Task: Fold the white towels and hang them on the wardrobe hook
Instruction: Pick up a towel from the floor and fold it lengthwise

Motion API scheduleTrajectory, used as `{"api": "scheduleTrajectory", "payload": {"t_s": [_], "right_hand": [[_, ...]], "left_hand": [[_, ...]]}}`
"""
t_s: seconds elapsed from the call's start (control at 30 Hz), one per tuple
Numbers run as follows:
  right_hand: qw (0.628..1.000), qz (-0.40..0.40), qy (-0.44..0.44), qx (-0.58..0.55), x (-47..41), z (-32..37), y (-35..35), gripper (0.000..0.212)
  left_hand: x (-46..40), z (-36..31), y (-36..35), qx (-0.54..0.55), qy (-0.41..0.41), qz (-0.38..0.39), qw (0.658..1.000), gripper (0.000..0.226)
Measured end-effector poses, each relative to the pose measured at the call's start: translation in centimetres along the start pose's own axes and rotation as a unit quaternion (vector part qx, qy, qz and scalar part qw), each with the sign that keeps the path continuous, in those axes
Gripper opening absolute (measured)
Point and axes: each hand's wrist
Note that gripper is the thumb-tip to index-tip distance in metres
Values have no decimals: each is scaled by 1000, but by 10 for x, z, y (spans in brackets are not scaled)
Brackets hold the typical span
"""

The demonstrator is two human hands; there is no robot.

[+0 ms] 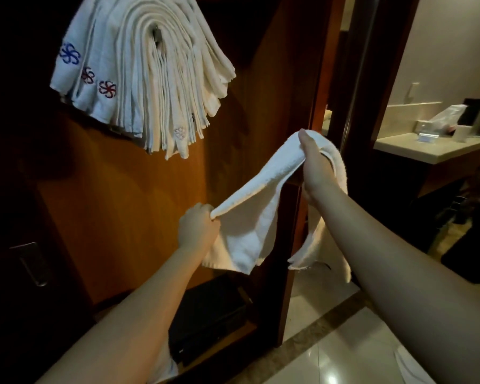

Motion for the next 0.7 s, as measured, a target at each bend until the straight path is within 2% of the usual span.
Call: {"api": "scheduleTrajectory", "payload": {"t_s": [0.1, 0.2, 0.27, 0.33, 0.43, 0.5, 0.53, 0.57, 0.6, 0.63, 0.67, 0.7], "right_hand": [[999, -36, -12, -1, -1, 1, 3, 67], [999, -45, -9, -14, -4, 1, 8, 52], [999, -44, -10, -16, -4, 2, 10, 63], [999, -48, -5, -23, -7, 3, 12, 74], [997, -53, 1, -59, -11, 10, 15, 60], [994, -57, -5, -94, -14, 17, 16, 53], [991, -61, -8, -117, -13, 22, 15, 51], [987, -62, -9, -145, -13, 26, 13, 47], [982, -56, -11, -179, -15, 30, 12, 42], [976, -43, -11, -215, -15, 32, 9, 37], [969, -33, -12, -245, -15, 33, 6, 35], [964, -27, -13, -262, -15, 33, 3, 36]], "left_hand": [[-6, 14, 5, 15, 16, 11, 1000, 7], [-6, 26, 14, 88, 62, 36, 994, 7], [-6, 33, 28, 139, 70, 38, 987, 6], [-8, 31, 47, 161, 56, 26, 985, 8], [-11, 21, 85, 151, 30, 0, 988, 12], [-13, 16, 119, 211, -11, -70, 975, 15], [-13, 14, 136, 286, -39, -105, 952, 15], [-13, 16, 150, 394, -63, -129, 908, 20], [-11, 19, 157, 515, -49, -118, 847, 25], [-5, 22, 152, 615, 7, -77, 785, 24], [3, 26, 140, 660, 85, -15, 746, 23], [13, 28, 124, 654, 144, 49, 741, 26]]}}
Point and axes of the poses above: each hand's wrist, its own x-axis away from the middle knuckle, its own y-axis out of the back of the hand, z = x × y, and after that the axes turned 8 degrees about x, right-handed
